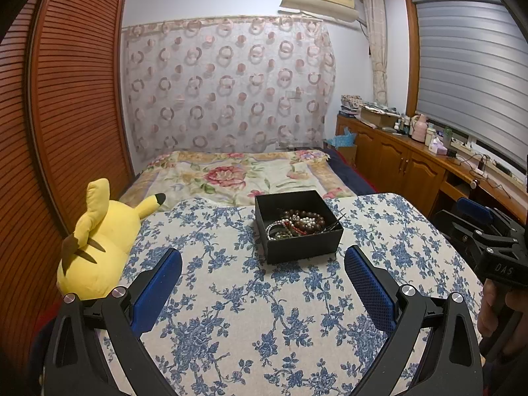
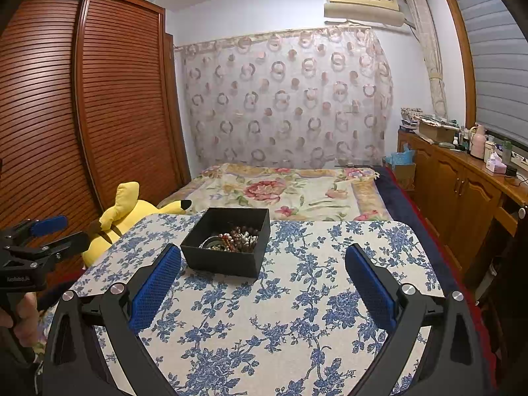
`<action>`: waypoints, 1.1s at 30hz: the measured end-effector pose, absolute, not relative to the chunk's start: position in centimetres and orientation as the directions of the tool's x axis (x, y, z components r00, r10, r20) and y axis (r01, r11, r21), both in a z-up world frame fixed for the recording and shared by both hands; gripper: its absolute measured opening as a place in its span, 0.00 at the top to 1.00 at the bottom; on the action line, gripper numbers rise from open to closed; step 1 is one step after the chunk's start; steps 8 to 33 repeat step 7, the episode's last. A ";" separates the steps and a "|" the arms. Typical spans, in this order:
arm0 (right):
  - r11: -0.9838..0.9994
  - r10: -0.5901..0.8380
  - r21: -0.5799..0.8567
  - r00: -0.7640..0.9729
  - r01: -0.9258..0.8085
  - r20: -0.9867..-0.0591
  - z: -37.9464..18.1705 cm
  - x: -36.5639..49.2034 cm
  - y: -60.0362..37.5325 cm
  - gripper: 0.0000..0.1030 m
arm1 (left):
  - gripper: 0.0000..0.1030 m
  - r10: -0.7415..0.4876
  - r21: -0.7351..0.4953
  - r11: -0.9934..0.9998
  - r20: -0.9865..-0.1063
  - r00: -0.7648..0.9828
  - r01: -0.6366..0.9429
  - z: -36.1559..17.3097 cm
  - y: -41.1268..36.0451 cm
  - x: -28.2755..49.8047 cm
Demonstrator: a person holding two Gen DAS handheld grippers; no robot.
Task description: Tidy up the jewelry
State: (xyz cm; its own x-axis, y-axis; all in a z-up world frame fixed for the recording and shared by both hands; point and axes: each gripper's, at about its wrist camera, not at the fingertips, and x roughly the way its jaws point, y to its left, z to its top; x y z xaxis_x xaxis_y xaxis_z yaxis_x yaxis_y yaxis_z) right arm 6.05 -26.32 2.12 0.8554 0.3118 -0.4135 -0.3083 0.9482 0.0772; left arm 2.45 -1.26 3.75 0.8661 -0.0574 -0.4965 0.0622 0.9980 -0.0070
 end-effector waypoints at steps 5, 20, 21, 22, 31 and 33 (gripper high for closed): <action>0.948 0.311 0.076 0.856 -0.308 -0.413 2.1 6.0 -26.1 0.03 | 0.08 -0.057 -0.008 0.998 -0.497 0.866 0.062 3.8 -1.2 2.4; 0.949 0.311 0.077 0.856 -0.307 -0.413 2.1 6.0 -26.1 0.03 | 0.08 -0.057 -0.007 0.998 -0.498 0.865 0.061 3.9 -1.2 2.4; 0.949 0.311 0.077 0.856 -0.307 -0.413 2.1 6.0 -26.1 0.03 | 0.08 -0.057 -0.007 0.998 -0.498 0.865 0.061 3.9 -1.2 2.4; 0.949 0.311 0.077 0.856 -0.307 -0.413 2.1 6.0 -26.1 0.03 | 0.08 -0.057 -0.007 0.998 -0.498 0.865 0.061 3.9 -1.2 2.4; 0.949 0.311 0.077 0.856 -0.307 -0.413 2.1 6.0 -26.1 0.03 | 0.08 -0.057 -0.007 0.998 -0.498 0.865 0.061 3.9 -1.2 2.4; 0.949 0.311 0.077 0.856 -0.307 -0.413 2.1 6.0 -26.1 0.03 | 0.08 -0.057 -0.007 0.998 -0.498 0.865 0.061 3.9 -1.2 2.4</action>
